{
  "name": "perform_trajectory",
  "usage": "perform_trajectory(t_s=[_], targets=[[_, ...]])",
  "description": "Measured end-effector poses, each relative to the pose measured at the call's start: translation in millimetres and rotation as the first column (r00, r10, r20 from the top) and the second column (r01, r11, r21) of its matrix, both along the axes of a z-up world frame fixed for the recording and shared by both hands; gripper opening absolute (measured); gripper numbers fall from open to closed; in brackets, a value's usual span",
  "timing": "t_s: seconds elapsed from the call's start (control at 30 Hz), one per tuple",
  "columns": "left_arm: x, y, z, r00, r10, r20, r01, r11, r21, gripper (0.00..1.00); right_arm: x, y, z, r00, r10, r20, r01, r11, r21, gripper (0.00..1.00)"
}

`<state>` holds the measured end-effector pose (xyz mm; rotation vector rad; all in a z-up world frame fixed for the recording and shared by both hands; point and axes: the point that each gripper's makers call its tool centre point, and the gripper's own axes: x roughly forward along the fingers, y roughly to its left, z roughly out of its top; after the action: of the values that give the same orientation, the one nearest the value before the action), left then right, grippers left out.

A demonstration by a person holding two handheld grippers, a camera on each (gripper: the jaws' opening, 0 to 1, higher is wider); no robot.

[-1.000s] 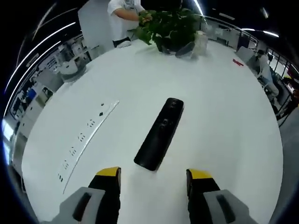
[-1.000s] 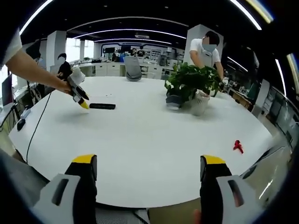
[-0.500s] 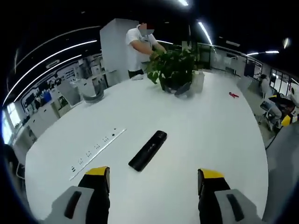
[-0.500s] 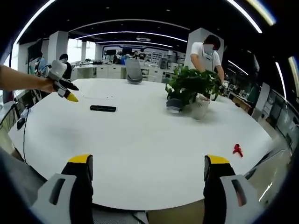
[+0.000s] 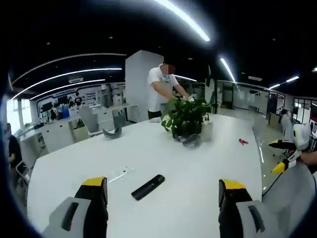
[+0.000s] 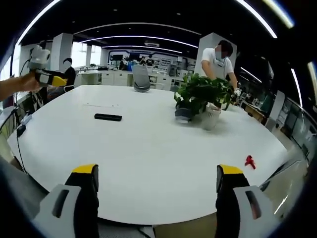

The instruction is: Press the specified remote control buttons in sequence, fully releasing each button before pressing the next.

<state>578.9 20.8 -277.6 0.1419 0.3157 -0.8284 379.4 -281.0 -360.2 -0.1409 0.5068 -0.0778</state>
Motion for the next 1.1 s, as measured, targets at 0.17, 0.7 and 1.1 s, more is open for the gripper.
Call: perform_trajectory(t_s=[0.17, 0.7, 1.1], targets=[[-23.7, 4.0, 18.7, 0.999, 0.030, 0.034, -0.028, 0.999, -0.045, 1.00, 0.2, 0.7, 0.3, 1.000, 0.003, 0.000, -0.003, 1.000, -0.004, 1.00], [-101.6, 11.9, 15.4, 0.985, 0.144, 0.093, -0.138, 0.988, -0.073, 1.00, 0.4, 1.2, 5.1, 1.000, 0.010, 0.023, -0.009, 1.000, -0.004, 1.00], [-155.2, 30.7, -27.1, 0.962, 0.265, 0.068, -0.265, 0.964, -0.014, 1.00, 0.6, 2.3, 5.4, 1.000, 0.015, 0.023, -0.015, 1.000, -0.003, 1.00]])
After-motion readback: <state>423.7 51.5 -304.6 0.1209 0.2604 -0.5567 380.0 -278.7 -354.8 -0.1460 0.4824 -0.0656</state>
